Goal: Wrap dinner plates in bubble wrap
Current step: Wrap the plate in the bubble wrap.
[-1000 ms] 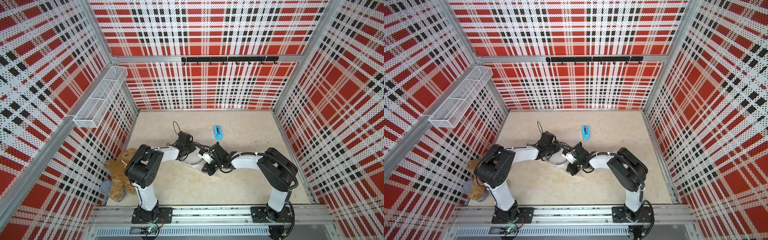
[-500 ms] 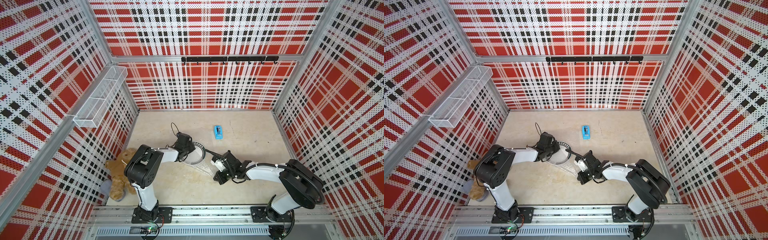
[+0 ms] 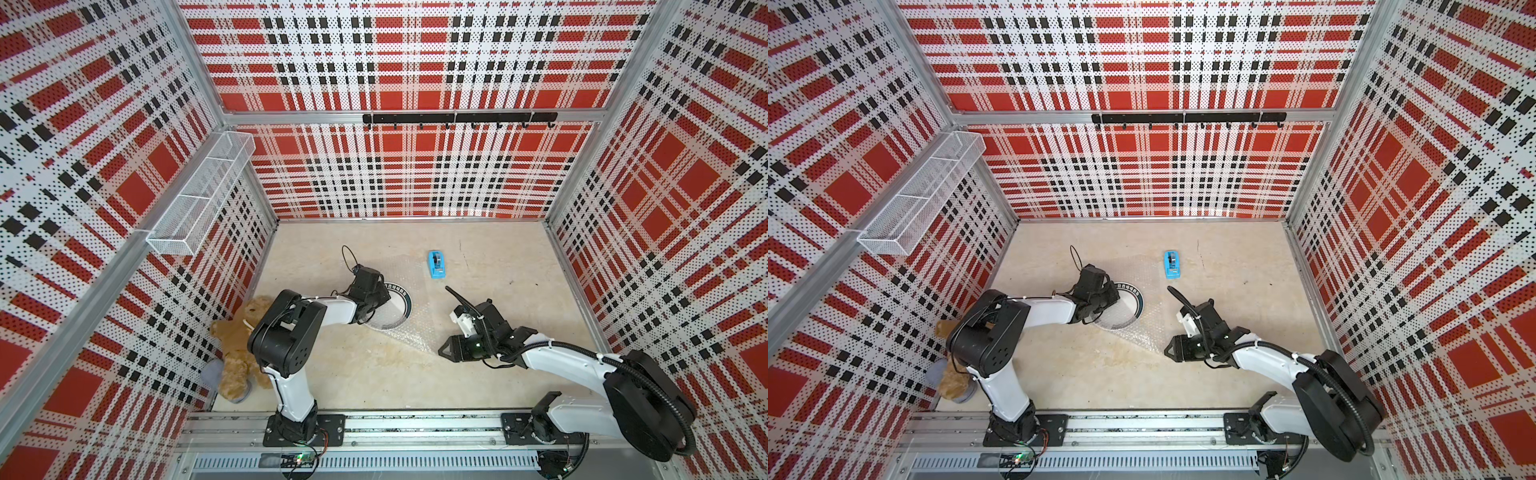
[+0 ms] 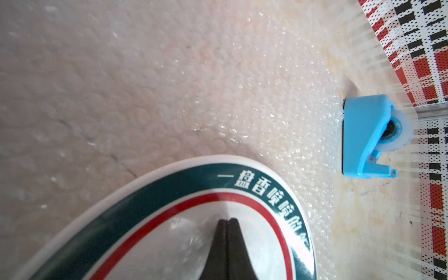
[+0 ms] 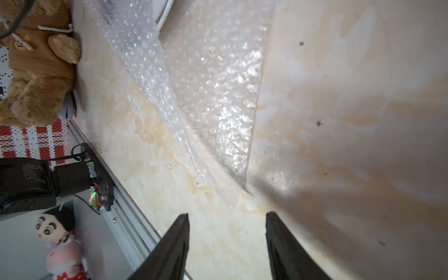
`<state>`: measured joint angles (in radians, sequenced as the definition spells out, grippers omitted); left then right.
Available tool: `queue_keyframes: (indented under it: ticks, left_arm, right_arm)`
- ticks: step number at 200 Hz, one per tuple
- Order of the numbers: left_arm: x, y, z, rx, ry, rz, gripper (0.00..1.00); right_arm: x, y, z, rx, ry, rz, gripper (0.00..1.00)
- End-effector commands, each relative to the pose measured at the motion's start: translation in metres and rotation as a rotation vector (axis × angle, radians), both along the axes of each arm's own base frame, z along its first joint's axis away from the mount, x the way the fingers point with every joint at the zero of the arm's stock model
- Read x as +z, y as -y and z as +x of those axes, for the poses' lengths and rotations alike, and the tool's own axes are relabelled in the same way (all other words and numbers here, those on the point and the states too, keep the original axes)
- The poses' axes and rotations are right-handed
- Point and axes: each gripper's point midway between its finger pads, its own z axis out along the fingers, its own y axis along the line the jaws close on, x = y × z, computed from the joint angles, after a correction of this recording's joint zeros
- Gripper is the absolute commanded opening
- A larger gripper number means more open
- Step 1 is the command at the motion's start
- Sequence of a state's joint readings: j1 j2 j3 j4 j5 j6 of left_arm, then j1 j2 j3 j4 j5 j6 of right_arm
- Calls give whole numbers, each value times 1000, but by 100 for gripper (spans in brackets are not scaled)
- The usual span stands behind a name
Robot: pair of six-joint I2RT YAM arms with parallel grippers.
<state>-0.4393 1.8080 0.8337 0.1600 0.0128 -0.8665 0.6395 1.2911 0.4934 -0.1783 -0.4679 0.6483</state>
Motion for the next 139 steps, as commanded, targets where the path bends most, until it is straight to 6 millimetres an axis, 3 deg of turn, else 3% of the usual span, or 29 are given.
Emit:
queue_keyframes:
  ticks: [1,27,72,104,139]
  left_arm:
    - [-52,-24,-51,-5,-228,127,0]
    - [-54,-24,-53,-7,-232,127,0]
    - [-52,-22,-53,-13,-227,127,0]
    - [-52,-19,-53,-20,-228,123,0]
    - [-51,-17,-51,-21,-222,123,0]
  right_arm:
    - [-5,-7,-12,25,-97,32,59]
    - [-12,-12,-17,48,-153,46,60]
    - [-25,-15,-7,29,-188,-5,54]
    - [-32,-12,-1,-3,-175,-37,38]
    - [-8,-31,11,45,-107,56,9]
